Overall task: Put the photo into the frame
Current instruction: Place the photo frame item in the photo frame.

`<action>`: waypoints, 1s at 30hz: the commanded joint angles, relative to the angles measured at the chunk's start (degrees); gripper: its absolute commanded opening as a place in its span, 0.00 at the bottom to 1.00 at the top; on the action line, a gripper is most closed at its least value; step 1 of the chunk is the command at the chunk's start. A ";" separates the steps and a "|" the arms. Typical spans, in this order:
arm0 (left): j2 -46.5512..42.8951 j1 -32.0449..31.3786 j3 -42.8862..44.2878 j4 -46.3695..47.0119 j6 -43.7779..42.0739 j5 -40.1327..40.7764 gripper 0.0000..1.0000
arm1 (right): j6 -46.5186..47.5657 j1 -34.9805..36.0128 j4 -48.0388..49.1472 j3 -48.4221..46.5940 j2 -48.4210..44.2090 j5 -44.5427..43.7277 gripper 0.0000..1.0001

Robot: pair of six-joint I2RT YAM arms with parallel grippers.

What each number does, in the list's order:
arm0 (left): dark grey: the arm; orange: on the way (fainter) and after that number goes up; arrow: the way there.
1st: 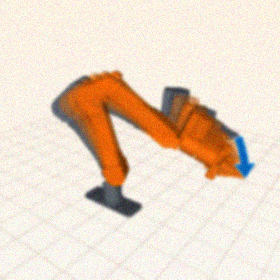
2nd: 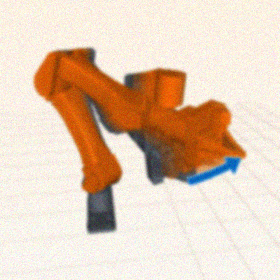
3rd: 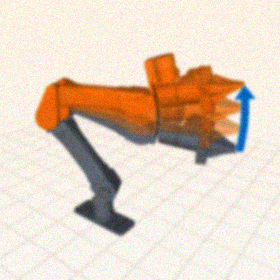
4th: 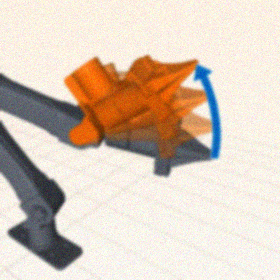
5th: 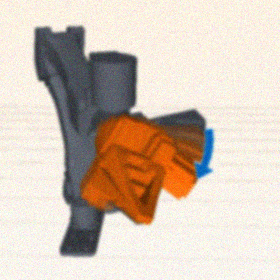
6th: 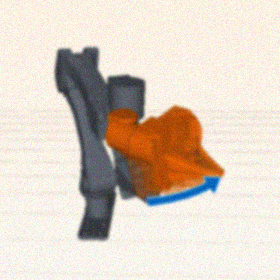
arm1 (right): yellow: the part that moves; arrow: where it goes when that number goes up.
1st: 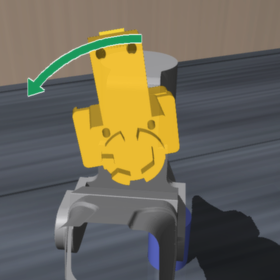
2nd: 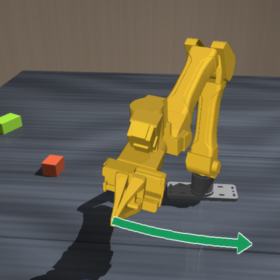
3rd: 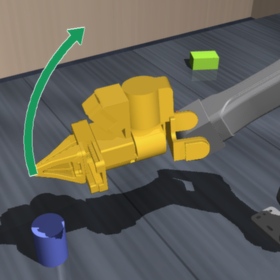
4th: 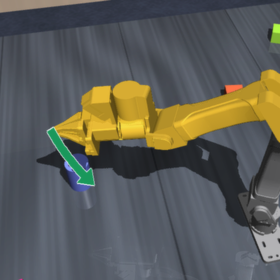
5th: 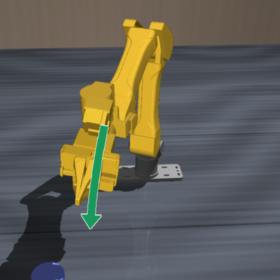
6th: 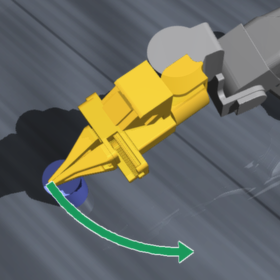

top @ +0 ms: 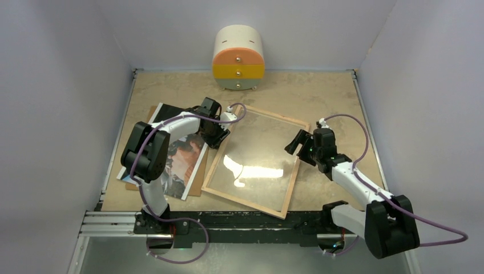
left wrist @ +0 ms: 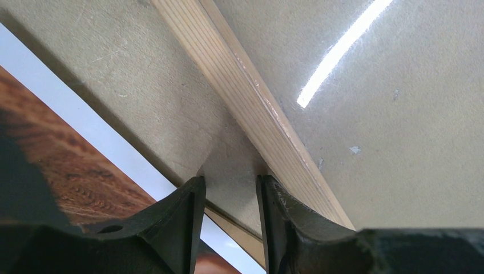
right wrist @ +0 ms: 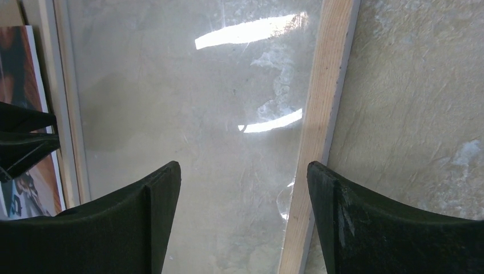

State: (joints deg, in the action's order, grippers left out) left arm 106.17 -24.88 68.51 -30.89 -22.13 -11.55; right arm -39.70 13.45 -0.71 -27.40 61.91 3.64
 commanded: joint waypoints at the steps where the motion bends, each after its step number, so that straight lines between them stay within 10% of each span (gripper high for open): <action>1: -0.50 0.00 -0.65 1.07 -0.69 -0.58 0.41 | -1.08 -0.01 2.12 0.09 1.81 1.37 0.82; 30: 0.00 -0.16 -0.94 1.25 -0.61 -2.80 0.40 | 0.27 -1.54 7.83 -1.69 12.52 3.21 0.80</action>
State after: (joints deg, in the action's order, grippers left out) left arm 106.39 -24.88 68.49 -29.78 -22.13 -11.84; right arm -41.47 13.45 8.16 -27.44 71.75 7.60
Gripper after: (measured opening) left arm 0.399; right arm 0.797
